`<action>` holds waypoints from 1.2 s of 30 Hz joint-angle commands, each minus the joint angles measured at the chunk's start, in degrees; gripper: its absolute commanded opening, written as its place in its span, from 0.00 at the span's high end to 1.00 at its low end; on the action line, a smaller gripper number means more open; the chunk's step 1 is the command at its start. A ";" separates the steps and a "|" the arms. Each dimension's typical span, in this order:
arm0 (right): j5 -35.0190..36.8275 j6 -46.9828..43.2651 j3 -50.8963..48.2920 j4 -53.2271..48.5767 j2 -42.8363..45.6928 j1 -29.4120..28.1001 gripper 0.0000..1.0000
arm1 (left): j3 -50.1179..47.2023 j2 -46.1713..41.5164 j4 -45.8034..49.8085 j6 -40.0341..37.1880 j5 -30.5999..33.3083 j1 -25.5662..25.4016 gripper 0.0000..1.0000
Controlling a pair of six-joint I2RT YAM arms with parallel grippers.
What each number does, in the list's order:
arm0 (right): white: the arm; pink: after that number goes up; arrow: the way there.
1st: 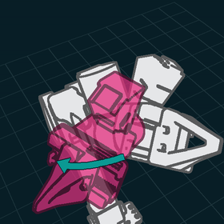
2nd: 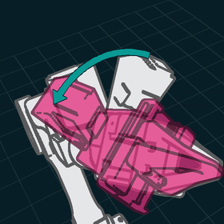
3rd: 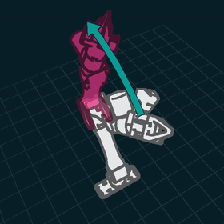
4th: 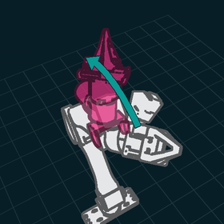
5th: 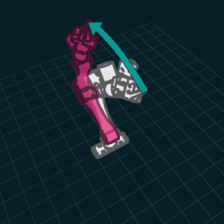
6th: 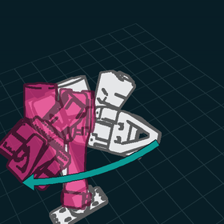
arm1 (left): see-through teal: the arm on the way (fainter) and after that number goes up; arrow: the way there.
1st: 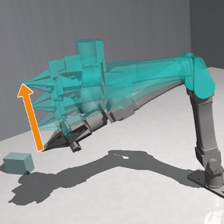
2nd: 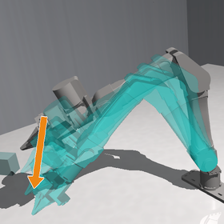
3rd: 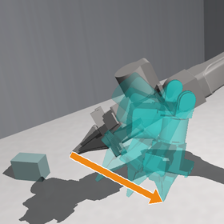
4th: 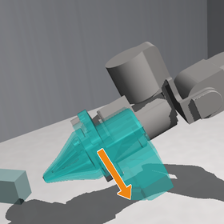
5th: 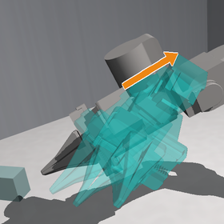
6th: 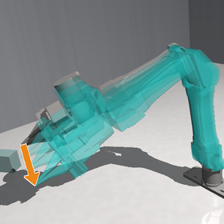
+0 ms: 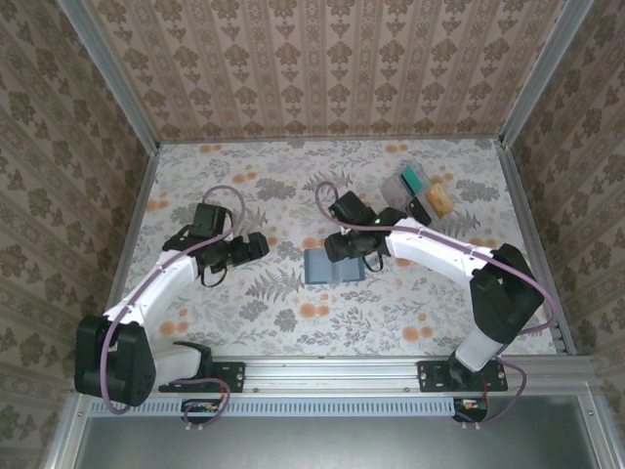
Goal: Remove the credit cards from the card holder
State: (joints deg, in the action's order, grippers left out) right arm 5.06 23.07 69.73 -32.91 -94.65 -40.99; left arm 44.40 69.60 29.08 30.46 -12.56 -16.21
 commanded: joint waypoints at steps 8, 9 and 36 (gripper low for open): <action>1.88 9.91 1.92 2.79 -10.32 -3.11 0.46 | -1.02 -0.30 -5.00 3.97 -7.55 0.56 0.00; 2.16 9.87 2.48 2.67 -11.23 -3.13 0.47 | -1.21 -0.13 -5.90 4.54 -8.73 0.56 0.00; -0.48 12.44 -6.91 9.46 -13.59 -0.31 0.64 | 5.62 19.80 -18.06 15.83 -17.94 -12.55 0.38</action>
State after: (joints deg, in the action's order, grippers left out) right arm 5.34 34.76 65.63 -23.22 -106.87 -42.24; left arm 47.62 88.12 12.88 44.64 -29.23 -27.09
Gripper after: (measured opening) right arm 0.360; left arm 0.625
